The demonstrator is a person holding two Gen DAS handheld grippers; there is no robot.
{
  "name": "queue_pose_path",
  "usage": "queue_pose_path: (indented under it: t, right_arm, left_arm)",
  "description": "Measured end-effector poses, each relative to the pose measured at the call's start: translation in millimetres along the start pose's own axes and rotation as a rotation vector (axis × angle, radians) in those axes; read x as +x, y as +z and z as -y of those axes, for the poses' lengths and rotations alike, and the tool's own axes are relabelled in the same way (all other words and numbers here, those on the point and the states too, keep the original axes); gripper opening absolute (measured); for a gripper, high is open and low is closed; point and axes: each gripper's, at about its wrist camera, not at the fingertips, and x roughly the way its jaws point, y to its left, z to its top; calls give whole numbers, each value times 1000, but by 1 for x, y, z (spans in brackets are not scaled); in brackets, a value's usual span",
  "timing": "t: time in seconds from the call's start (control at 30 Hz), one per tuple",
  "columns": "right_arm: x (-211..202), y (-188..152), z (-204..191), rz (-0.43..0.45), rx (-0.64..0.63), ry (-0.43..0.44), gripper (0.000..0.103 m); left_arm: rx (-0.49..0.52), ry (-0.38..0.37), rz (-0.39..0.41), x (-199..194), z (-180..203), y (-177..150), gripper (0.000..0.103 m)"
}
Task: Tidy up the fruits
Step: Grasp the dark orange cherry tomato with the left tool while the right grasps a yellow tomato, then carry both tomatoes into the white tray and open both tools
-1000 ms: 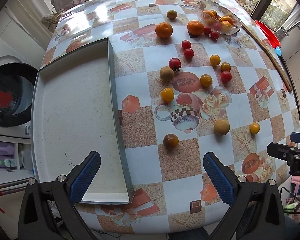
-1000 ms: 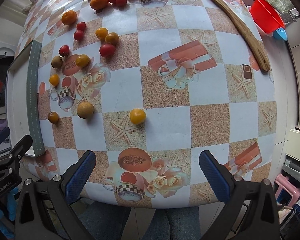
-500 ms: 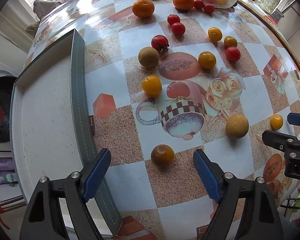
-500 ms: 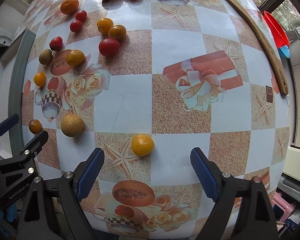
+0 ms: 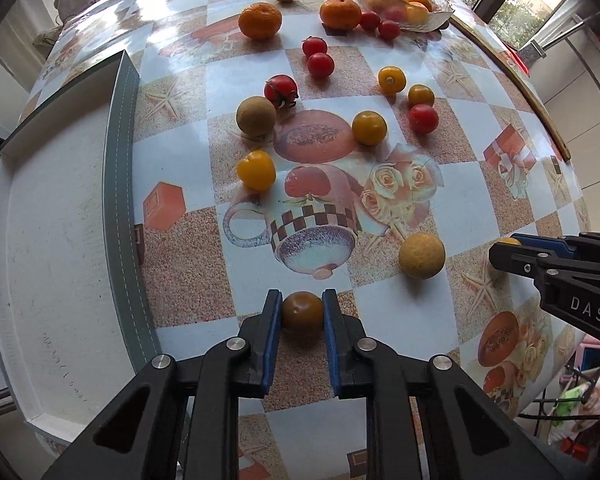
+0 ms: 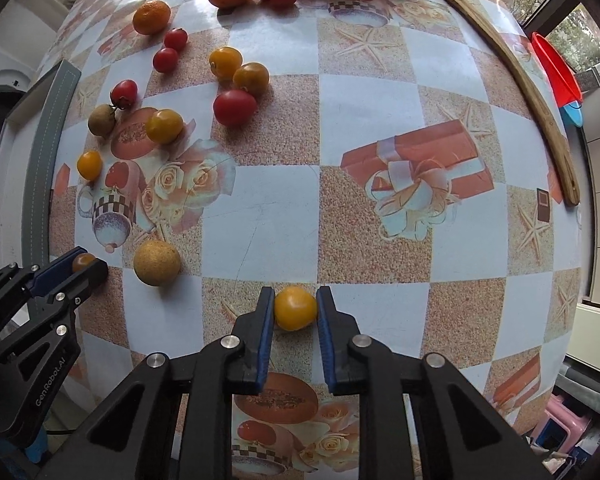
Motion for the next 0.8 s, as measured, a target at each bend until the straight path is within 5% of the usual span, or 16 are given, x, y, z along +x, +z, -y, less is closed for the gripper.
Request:
queue_pose_path:
  t: [0.37, 0.8]
  right_arm:
    - [-29, -2, -11, 13, -1, 91, 23]
    - [-45, 8, -115, 16, -181, 173, 23]
  left_arm:
    - [-93, -44, 59, -48, -39, -11, 21]
    - [-245, 24, 151, -89, -113, -34, 21]
